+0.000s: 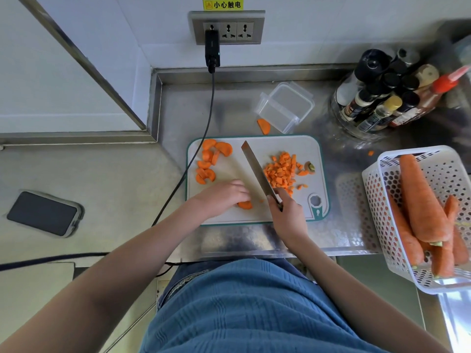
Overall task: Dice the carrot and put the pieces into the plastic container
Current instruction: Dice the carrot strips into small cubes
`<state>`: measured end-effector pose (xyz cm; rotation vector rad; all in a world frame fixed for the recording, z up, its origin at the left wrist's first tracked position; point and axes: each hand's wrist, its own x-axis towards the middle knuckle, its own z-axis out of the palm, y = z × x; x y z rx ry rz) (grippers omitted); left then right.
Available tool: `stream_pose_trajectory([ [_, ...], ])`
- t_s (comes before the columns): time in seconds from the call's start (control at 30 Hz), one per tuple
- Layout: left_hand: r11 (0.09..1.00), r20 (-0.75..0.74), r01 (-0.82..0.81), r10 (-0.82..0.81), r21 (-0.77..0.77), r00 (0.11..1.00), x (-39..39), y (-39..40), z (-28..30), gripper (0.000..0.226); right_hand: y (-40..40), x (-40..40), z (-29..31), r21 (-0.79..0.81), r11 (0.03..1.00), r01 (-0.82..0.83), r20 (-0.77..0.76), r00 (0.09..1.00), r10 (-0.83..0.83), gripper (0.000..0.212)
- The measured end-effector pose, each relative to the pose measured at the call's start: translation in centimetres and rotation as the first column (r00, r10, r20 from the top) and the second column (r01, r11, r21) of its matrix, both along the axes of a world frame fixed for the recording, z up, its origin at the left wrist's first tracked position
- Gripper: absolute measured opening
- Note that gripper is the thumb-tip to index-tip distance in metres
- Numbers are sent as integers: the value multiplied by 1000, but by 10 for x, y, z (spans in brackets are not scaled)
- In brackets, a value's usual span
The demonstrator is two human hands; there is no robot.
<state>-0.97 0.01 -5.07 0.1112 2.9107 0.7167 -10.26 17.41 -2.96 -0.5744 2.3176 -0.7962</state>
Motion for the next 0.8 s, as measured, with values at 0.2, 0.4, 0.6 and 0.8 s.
stream_pose_trajectory([
  [0.2, 997, -114, -72, 70, -11, 991, 7, -1, -6, 59, 3, 2, 4, -22, 1000, -16, 22, 1000, 16, 19],
  [0.4, 191, 284, -877, 897, 442, 339, 39, 36, 3, 10, -1, 11, 9, -12, 994, -110, 4, 994, 110, 9],
  [0.6, -55, 524, -889, 824, 455, 217, 15, 48, 4, 11, -5, 25, 14, -6, 976, -217, 7, 976, 217, 11],
  [0.8, -133, 565, -894, 811, 427, 149, 13, 54, 9, 17, -8, 29, 11, 35, 970, -239, 10, 971, 239, 16],
])
